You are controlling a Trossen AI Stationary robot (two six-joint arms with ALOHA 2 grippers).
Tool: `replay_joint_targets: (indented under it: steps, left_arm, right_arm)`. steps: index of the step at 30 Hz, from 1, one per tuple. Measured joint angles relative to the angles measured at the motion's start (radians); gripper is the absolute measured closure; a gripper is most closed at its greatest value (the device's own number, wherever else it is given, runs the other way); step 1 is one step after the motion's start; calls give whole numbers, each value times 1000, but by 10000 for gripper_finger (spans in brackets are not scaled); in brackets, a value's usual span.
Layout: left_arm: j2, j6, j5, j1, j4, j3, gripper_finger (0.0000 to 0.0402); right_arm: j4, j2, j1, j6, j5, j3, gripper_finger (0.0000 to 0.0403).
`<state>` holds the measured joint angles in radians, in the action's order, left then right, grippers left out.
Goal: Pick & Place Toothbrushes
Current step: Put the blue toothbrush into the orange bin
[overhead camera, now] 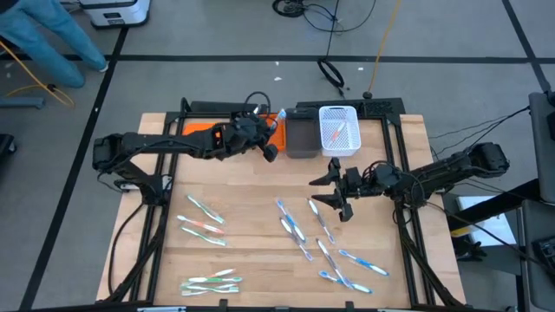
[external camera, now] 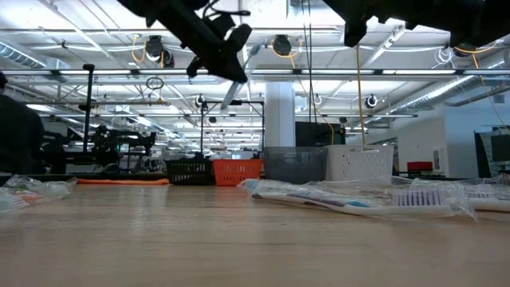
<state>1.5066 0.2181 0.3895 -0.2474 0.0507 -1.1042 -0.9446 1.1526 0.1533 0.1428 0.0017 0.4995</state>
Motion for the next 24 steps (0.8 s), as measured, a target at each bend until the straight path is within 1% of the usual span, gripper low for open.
replay_joint_targets:
  steps: [3,6,11,13,17,21,24]
  left_arm:
    - [0,30,-23,-42,-73,60,393]
    - [0,56,-23,-82,-162,128,396]
    - [1,121,-23,-139,-342,241,393]
    - [1,124,-23,-155,-397,274,396]
    - [16,152,-26,-172,-469,303,391]
    - [67,131,-24,-175,-529,295,396]
    - [118,136,-23,-179,-590,295,392]
  right_arm:
    - [0,0,20,-6,0,0,222]
    - [0,0,38,-8,5,0,222]
    - [1,0,70,-46,77,0,222]
    - [0,0,79,-59,82,0,222]
    - [-2,0,85,-65,83,0,222]
    - [-5,0,85,-76,84,0,222]
    - [-5,0,85,-77,84,0,222]
